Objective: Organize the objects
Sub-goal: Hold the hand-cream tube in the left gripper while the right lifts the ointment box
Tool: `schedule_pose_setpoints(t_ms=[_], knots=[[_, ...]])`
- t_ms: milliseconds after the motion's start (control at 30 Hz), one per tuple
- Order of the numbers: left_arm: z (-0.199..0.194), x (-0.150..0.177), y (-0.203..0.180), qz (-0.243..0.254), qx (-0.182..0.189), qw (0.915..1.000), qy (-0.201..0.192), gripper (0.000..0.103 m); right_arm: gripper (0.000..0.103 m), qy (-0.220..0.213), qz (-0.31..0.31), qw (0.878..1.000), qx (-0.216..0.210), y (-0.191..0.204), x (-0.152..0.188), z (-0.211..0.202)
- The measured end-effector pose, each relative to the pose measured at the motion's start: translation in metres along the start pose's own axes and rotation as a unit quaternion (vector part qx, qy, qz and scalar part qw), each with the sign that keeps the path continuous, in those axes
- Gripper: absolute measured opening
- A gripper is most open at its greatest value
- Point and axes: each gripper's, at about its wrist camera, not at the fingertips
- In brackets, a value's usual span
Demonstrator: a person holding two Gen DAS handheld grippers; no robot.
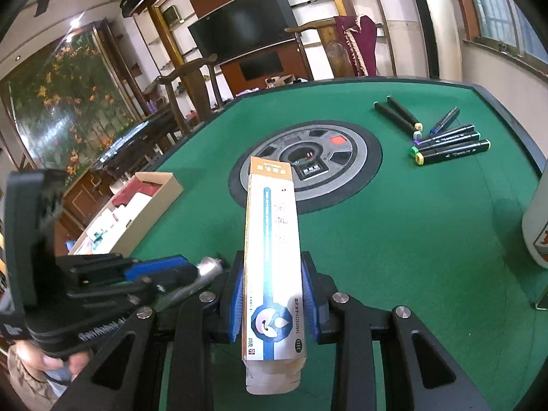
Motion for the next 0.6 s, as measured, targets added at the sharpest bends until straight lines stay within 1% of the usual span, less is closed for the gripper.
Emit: schedule_pose_setpoints(t_ms=[133, 333, 367, 400, 433, 467, 500, 600], knots=[[-0.003, 0.0, 0.005, -0.003, -0.003, 1.0, -0.002, 0.014, 0.031, -0.001, 0.001, 1.0, 0.002, -0.003, 0.0, -0.001], [0.005, 0.002, 0.008, -0.012, 0.001, 0.9999, 0.01, 0.014, 0.031, -0.002, 0.007, 1.0, 0.003, -0.007, 0.0, -0.002], [0.006, 0.002, 0.007, -0.01, 0.001, 0.9999, 0.01, 0.016, 0.031, -0.003, 0.006, 1.0, 0.002, -0.006, 0.0, -0.002], [0.007, 0.002, 0.006, -0.009, 0.001, 0.9999, 0.012, 0.023, 0.031, -0.003, 0.004, 1.0, 0.001, -0.006, 0.0, -0.003], [0.009, 0.002, 0.005, -0.008, 0.002, 0.9999, 0.012, 0.029, 0.031, -0.003, 0.003, 1.0, 0.001, -0.005, 0.0, -0.003], [0.01, 0.003, 0.004, -0.006, 0.001, 0.9999, 0.014, 0.037, 0.031, -0.003, 0.003, 1.0, 0.0, -0.005, 0.0, -0.003], [0.012, 0.004, 0.002, -0.002, -0.004, 0.9999, 0.014, 0.041, 0.031, -0.002, 0.003, 1.0, 0.0, -0.006, 0.0, -0.003], [0.02, 0.008, 0.0, 0.008, -0.016, 0.9995, 0.026, 0.041, 0.031, -0.001, 0.003, 1.0, -0.001, -0.006, 0.0, -0.003]])
Point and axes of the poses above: each gripper's, at about its wrist camera, not at the fingertips, and z roughly the way its jaws point, y to its left, x to its underside, and after that the axes turned 2 degrees about -x, right-handed
